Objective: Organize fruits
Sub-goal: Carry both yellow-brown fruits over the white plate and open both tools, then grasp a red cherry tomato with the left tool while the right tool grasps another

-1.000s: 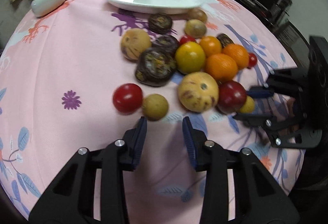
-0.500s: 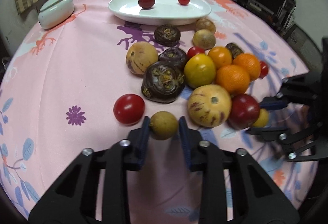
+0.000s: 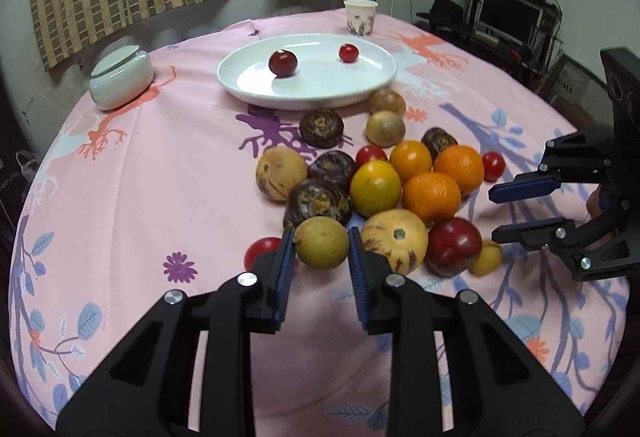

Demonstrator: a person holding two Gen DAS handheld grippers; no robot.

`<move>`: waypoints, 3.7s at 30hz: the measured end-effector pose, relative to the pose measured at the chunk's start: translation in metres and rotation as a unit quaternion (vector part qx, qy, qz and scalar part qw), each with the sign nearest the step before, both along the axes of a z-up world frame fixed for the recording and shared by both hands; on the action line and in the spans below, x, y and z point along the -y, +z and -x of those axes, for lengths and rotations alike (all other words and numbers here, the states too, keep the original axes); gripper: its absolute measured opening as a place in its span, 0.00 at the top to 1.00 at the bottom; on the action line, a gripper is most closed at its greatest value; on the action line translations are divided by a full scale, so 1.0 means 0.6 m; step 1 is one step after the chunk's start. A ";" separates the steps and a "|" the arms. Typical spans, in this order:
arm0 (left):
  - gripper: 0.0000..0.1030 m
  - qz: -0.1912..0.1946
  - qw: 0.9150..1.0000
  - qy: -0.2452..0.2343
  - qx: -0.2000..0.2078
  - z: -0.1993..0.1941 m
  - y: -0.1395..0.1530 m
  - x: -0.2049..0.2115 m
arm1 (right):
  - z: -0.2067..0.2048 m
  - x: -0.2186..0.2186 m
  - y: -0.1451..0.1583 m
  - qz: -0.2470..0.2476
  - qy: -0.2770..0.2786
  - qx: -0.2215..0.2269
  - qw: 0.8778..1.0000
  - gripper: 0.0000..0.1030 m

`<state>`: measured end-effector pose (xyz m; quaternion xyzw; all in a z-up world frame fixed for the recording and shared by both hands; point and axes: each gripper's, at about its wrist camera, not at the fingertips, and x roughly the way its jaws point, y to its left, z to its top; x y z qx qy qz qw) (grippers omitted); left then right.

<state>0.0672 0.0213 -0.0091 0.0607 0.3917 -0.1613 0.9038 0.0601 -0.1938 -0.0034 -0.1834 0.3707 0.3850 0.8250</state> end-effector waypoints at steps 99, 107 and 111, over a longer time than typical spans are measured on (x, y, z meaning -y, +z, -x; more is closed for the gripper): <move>0.03 -0.046 0.994 0.061 -0.079 -0.068 -0.046 -0.024 | -0.065 0.058 -0.028 0.004 -0.094 -0.031 0.995 0.03; 0.07 -0.019 0.993 0.071 -0.090 -0.076 -0.055 -0.038 | -0.067 0.061 -0.028 0.007 -0.101 -0.029 0.994 0.03; 0.26 -0.027 0.994 0.058 -0.092 -0.074 -0.057 -0.030 | -0.069 0.063 -0.026 0.009 -0.110 -0.025 0.994 0.03</move>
